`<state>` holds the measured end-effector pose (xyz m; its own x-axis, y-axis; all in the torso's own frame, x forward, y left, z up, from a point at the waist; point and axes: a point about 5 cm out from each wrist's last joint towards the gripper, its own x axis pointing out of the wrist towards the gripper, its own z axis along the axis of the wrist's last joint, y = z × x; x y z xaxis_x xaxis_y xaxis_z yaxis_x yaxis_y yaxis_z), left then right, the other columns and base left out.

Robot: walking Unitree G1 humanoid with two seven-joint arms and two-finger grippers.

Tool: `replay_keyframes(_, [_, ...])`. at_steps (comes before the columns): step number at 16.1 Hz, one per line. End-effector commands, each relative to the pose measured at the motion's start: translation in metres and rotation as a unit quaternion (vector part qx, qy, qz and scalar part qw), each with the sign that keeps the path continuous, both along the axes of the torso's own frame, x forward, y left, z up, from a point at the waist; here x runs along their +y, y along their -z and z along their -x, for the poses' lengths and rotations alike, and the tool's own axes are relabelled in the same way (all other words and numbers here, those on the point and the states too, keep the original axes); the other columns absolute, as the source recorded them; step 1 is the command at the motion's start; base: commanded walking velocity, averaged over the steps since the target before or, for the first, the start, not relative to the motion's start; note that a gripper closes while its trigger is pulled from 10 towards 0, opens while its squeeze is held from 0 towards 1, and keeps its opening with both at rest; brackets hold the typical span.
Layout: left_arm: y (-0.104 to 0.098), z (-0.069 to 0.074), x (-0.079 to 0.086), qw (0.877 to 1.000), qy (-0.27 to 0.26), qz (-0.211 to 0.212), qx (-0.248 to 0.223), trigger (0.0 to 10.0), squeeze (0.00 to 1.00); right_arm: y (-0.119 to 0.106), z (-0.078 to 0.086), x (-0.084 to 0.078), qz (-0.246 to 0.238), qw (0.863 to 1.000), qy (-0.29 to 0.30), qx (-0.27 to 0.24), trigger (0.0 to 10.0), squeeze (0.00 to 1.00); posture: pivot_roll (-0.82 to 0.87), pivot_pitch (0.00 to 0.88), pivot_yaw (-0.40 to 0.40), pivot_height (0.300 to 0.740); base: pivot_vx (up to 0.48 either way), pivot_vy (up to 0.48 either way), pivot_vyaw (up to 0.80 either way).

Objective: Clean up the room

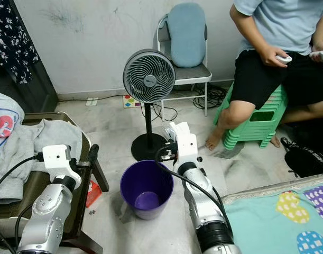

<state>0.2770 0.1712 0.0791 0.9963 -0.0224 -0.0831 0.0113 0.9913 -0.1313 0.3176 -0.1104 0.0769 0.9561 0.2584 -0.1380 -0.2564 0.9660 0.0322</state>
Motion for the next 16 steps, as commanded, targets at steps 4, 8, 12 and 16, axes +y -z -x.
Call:
replay_keyframes(4, [-0.001, 0.001, 0.001, 1.000, -0.003, 0.000, -0.003, 10.0, 0.00, -0.004, -0.002, 0.004, 0.002, 1.000, -0.001, -0.007, 10.0, 0.00, -0.03, 0.031, 0.014, 0.740, 0.000, 0.000, 0.55])
replay_keyframes(8, [-0.001, 0.001, 0.000, 1.000, 0.004, 0.005, -0.002, 10.0, 0.00, -0.003, -0.002, 0.003, -0.003, 1.000, 0.011, 0.000, 10.0, 0.00, -0.03, 0.037, 0.015, 0.740, 0.000, 0.000, 0.11])
replay_keyframes(12, [0.015, -0.007, -0.007, 0.998, 0.046, 0.014, 0.049, 10.0, 0.00, 0.023, -0.001, 0.018, 0.010, 0.996, 0.011, 0.086, 10.0, 0.00, -0.03, 0.026, 0.022, 0.740, 0.000, 0.000, 0.00])
replay_keyframes(16, [0.048, -0.023, -0.013, 0.989, 0.064, 0.004, 0.131, 10.0, 0.00, 0.046, 0.003, 0.024, 0.022, 0.988, 0.021, 0.153, 10.0, 0.00, -0.04, 0.011, 0.020, 0.740, 0.000, 0.000, 0.00])
